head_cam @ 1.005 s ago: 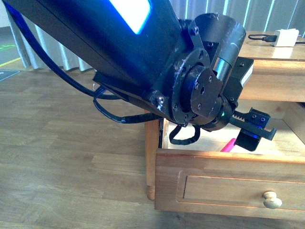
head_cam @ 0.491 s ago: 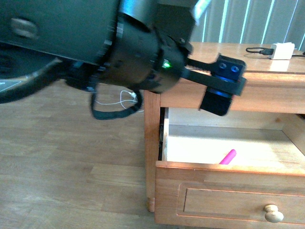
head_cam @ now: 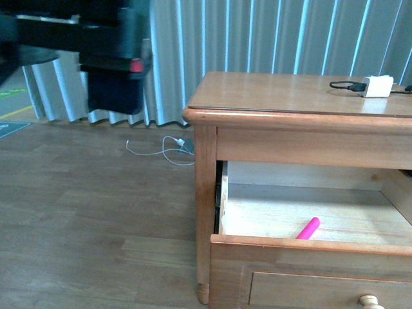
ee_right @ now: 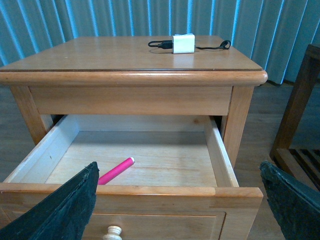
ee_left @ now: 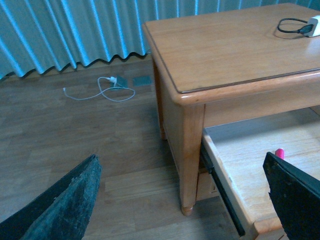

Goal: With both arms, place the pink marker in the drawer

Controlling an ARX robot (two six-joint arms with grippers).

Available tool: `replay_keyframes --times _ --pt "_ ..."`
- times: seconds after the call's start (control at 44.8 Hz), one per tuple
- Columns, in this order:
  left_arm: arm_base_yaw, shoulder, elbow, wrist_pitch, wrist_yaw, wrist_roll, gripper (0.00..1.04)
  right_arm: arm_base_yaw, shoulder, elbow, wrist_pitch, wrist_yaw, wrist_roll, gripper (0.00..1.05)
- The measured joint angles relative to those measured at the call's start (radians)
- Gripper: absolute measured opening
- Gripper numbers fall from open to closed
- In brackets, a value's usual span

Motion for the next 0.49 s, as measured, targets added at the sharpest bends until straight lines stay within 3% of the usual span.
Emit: replay_keyframes --times 0.29,0.491 --pt "0.096 -0.406 -0.247 -0.207 -0.107 -0.113 0.99 0.0 0.0 0.0 0.0 0.0 0.0 0.96" --pt "0.148 -0.66 -0.372 -0.369 -0.099 -0.213 0.99 0.0 0.0 0.0 0.0 0.0 0.0 0.96"
